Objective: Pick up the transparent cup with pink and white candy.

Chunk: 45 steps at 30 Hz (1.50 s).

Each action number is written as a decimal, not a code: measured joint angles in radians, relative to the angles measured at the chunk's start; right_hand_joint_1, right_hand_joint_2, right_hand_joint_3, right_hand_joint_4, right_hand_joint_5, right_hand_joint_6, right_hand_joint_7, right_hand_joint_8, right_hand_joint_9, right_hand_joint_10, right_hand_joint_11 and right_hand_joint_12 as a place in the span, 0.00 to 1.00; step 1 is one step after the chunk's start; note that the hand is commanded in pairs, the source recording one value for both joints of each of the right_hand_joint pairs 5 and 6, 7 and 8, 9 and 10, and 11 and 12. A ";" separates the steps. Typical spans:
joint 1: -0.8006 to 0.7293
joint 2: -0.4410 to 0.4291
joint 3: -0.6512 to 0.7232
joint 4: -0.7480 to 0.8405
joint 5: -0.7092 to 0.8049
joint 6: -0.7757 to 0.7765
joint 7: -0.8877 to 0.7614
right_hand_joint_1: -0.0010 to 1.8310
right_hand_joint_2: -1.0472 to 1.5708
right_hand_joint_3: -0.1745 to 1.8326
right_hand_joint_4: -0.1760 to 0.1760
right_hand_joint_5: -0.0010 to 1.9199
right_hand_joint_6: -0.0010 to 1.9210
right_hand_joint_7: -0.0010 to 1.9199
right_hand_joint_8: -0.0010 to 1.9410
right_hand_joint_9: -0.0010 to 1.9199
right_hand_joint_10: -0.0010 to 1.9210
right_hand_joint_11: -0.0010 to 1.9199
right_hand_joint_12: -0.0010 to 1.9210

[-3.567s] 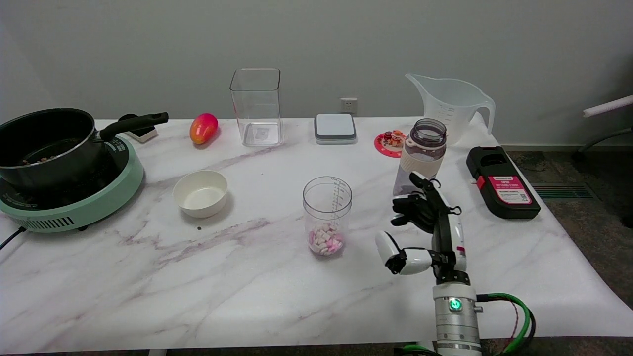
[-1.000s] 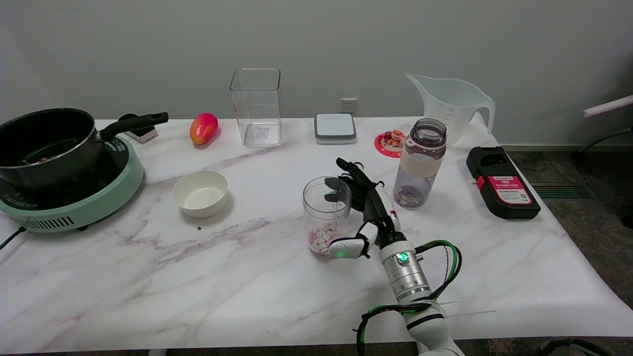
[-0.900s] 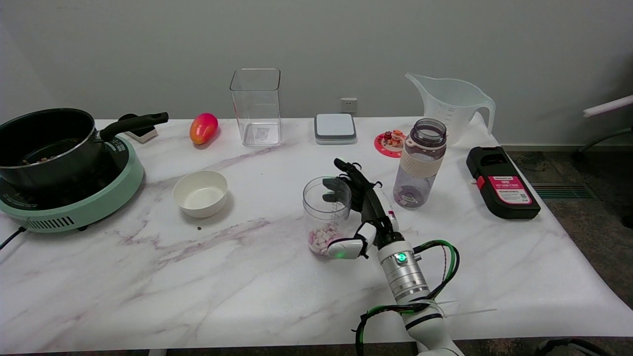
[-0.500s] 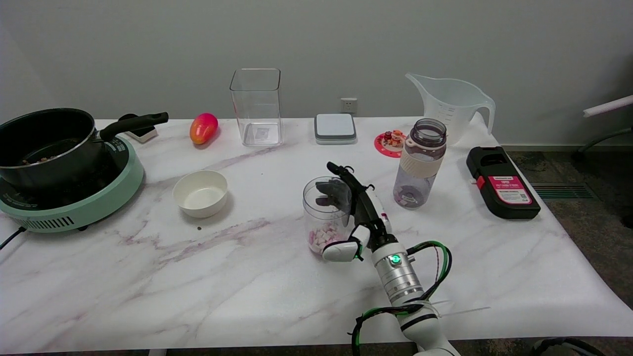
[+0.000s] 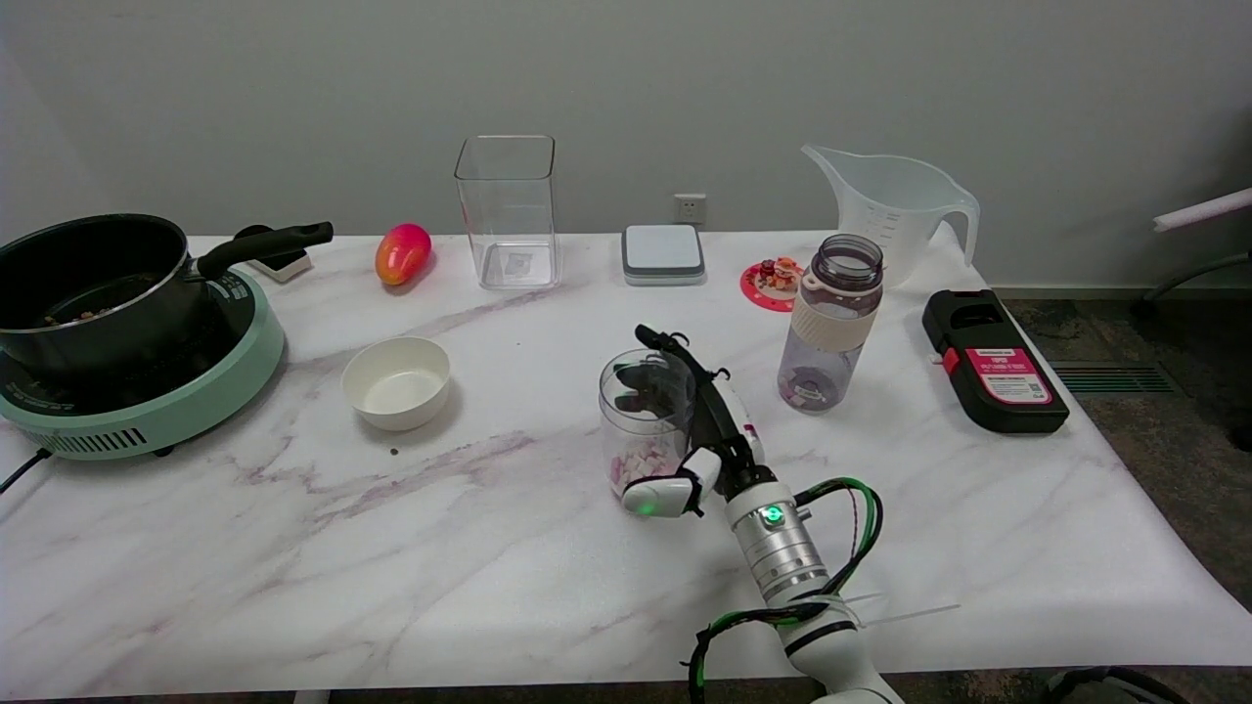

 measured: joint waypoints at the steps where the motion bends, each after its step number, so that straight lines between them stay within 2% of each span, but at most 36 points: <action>1: 0.001 -0.001 0.000 -0.001 0.000 -0.001 0.001 0.63 0.19 0.47 0.50 0.15 0.15 0.32 0.32 0.27 0.27 0.34 0.34; 5: 0.005 -0.003 -0.001 -0.004 0.000 -0.007 0.003 0.64 0.22 0.50 0.50 0.15 0.15 0.32 0.32 0.27 0.27 0.34 0.34; 13: 0.011 -0.007 -0.001 -0.011 0.000 -0.014 0.006 0.68 0.36 0.57 0.50 0.15 0.15 0.33 0.32 0.27 0.27 0.34 0.34; 18: 0.013 -0.009 0.000 -0.015 0.001 -0.016 0.007 0.68 0.36 0.59 0.50 0.16 0.16 0.33 0.32 0.27 0.27 0.34 0.34; 21: 0.015 -0.011 0.000 -0.017 0.001 -0.017 0.008 0.68 0.34 0.68 0.50 0.16 0.16 0.33 0.32 0.27 0.27 0.34 0.34; 25: 0.016 -0.014 0.001 -0.020 0.002 -0.019 0.009 0.68 0.31 0.72 0.50 0.16 0.16 0.33 0.32 0.27 0.27 0.34 0.34; 34: 0.020 -0.021 0.001 -0.025 0.003 -0.024 0.009 0.68 0.32 0.66 0.50 0.16 0.16 0.33 0.32 0.28 0.28 0.34 0.34; 35: 0.021 -0.021 0.001 -0.025 0.003 -0.025 0.009 0.68 0.34 0.63 0.50 0.17 0.17 0.33 0.32 0.28 0.28 0.34 0.34; 36: 0.021 -0.022 0.001 -0.026 0.003 -0.026 0.009 0.69 0.40 0.59 0.50 0.19 0.19 0.33 0.33 0.29 0.29 0.38 0.38; 37: 0.021 -0.023 0.001 -0.026 0.003 -0.027 0.009 0.72 0.53 0.56 0.50 0.25 0.25 0.35 0.35 0.32 0.32 0.47 0.47; 39: 0.022 -0.024 0.001 -0.027 0.003 -0.027 0.010 0.73 0.64 0.50 0.50 0.34 0.34 0.44 0.43 0.45 0.45 0.54 0.54; 41: 0.022 -0.026 0.002 -0.027 0.003 -0.029 0.010 0.74 0.72 0.42 0.50 0.40 0.40 0.53 0.52 0.56 0.56 0.57 0.57; 43: 0.023 -0.027 0.002 -0.028 0.003 -0.029 0.010 0.74 0.74 0.39 0.50 0.42 0.42 0.56 0.55 0.59 0.58 0.58 0.58; 45: 0.023 -0.029 0.003 -0.029 0.004 -0.030 0.010 0.72 0.80 0.33 0.50 0.48 0.48 0.63 0.62 0.63 0.63 0.58 0.57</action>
